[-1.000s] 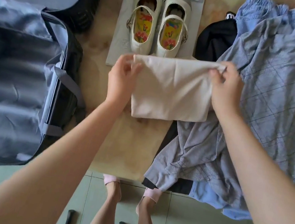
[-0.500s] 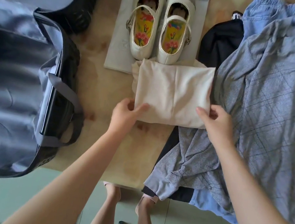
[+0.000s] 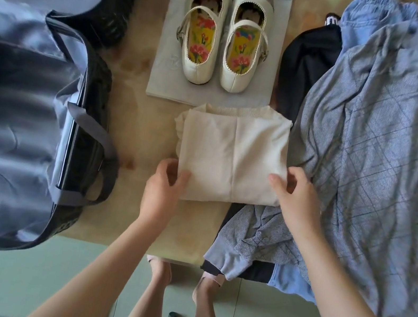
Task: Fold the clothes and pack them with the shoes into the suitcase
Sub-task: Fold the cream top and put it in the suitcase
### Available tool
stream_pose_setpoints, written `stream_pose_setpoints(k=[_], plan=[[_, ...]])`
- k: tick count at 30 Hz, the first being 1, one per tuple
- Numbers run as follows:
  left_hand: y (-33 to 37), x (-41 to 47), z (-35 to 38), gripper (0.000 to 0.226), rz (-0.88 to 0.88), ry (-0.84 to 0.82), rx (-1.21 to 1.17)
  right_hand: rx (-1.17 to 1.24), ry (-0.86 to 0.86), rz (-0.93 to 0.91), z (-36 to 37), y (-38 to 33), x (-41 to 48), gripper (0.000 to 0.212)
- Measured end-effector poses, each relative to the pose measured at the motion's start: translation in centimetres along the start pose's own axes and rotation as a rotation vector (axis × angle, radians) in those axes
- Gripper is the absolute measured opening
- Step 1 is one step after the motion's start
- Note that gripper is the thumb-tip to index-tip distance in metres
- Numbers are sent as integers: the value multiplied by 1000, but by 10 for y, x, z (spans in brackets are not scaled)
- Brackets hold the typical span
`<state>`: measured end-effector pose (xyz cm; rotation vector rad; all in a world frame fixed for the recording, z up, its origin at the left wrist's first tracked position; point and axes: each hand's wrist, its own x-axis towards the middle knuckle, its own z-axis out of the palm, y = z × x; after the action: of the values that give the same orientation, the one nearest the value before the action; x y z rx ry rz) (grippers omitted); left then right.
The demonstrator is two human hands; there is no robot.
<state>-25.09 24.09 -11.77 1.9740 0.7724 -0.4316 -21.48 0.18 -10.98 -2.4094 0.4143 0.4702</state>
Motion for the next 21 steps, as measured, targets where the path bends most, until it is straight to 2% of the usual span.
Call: stream_pose_setpoints(k=[2,5,8,12,17,21], plan=[[3,7,1,53,12,11,-88,188,42,-57,1,1,2,35],[16,21,1,69,14,-64,-206,370,-69,-99,-1,-6,8,50],[23,27,2,63,80,-75,-192,200,-157,-136,-2,-11,17,55],[22,29,1,51,165,-110,-114,33,-255,-118,-8,-10,30,48],[14,26,-5,55,178,-180,-74,66,-359,-27,-16,-8,30,55],[15,22,-11,53,94,-310,-130,247,-417,12,-22,-9,29,58]])
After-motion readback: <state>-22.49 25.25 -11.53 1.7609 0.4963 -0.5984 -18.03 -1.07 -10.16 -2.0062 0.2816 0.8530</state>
